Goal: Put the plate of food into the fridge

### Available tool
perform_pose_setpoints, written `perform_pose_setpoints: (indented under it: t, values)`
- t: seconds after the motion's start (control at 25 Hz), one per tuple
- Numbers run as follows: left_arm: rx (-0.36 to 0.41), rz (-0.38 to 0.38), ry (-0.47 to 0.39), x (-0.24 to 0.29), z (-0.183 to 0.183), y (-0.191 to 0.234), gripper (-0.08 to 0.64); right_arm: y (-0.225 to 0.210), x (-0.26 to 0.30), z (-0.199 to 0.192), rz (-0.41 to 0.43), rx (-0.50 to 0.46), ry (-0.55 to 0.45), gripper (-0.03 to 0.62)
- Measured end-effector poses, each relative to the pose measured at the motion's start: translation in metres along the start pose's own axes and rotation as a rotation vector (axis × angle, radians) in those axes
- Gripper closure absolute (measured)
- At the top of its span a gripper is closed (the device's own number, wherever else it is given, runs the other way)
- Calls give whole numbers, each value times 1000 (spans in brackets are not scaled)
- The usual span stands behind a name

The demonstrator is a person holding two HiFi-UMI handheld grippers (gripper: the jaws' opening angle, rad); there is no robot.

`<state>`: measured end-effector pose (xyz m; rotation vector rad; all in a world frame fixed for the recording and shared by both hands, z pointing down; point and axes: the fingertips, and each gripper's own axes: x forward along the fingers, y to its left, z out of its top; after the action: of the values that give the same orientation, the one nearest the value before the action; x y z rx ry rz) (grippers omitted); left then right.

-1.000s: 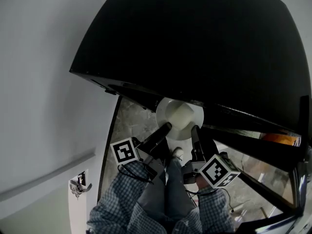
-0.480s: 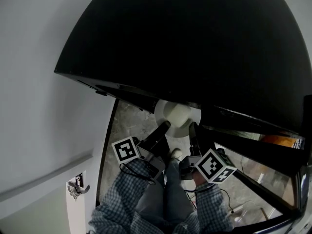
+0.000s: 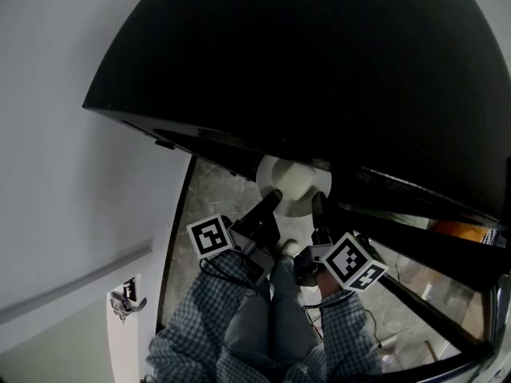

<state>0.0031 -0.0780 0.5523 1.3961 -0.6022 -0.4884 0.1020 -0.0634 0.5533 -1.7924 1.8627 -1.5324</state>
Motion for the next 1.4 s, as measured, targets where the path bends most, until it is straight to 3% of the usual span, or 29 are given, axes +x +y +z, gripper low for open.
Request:
perform_pose_setpoints:
  t: [0.48, 1.0, 1.4]
  values:
    - [-7, 7, 11, 11, 0, 10, 515, -12, 9, 1, -45, 21, 16, 517]
    - [-25, 8, -13, 17, 7, 18, 515, -11, 10, -1, -17, 45, 10, 515]
    - [-14, -5, -9, 29, 13, 19, 515, -2, -5, -7, -6, -159, 39, 515]
